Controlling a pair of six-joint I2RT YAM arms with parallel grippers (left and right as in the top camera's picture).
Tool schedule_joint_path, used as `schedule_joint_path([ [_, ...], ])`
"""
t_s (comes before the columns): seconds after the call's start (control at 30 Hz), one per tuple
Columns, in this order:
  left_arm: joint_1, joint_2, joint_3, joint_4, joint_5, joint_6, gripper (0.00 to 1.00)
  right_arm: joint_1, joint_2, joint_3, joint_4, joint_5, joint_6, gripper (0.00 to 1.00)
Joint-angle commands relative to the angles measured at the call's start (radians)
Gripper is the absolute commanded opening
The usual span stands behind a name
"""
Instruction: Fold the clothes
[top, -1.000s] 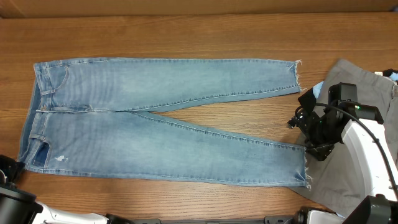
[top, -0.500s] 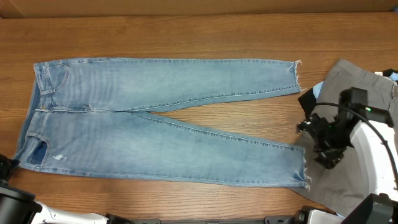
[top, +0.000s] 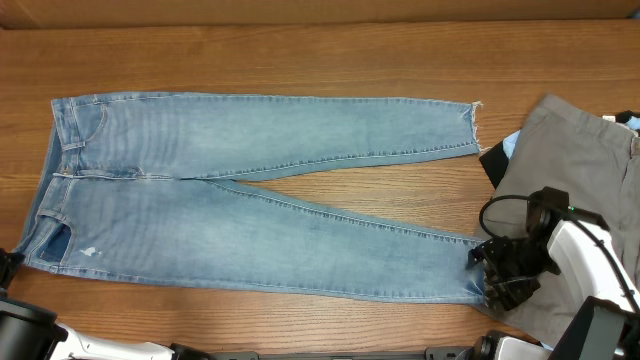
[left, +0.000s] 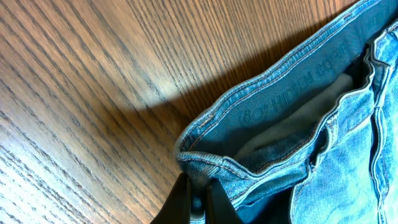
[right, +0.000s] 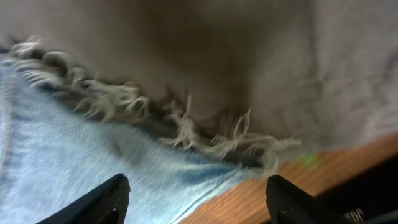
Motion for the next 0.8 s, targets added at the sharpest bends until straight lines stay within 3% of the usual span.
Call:
schedule_joint_path([
  [0.0, 0.0, 0.013, 0.023, 0.001, 0.023, -0.01, 0.04, -0.002, -0.011, -0.031, 0.041, -0.002, 0.027, 0.73],
  [0.1, 0.0, 0.013, 0.023, 0.002, 0.023, -0.01, 0.04, -0.002, -0.011, -0.036, 0.047, 0.004, 0.027, 0.6],
  [0.27, 0.0, 0.013, 0.023, 0.003, 0.03, -0.01, 0.04, -0.002, -0.011, -0.057, 0.047, -0.004, 0.026, 0.54],
  [0.33, 0.0, 0.013, 0.023, 0.002, 0.03, -0.01, 0.04, 0.0, -0.011, -0.059, 0.039, -0.02, 0.023, 0.56],
  [0.4, 0.0, 0.013, 0.023, 0.0, 0.03, -0.01, 0.05, 0.0, -0.011, -0.059, 0.032, -0.031, 0.023, 0.74],
  [0.53, 0.0, 0.013, 0.023, 0.001, 0.03, -0.01, 0.04, 0.0, -0.011, -0.059, 0.028, -0.03, 0.029, 0.73],
  [0.77, 0.0, 0.013, 0.023, 0.004, 0.03, -0.01, 0.04, 0.0, -0.011, -0.083, 0.026, -0.039, 0.042, 0.48],
])
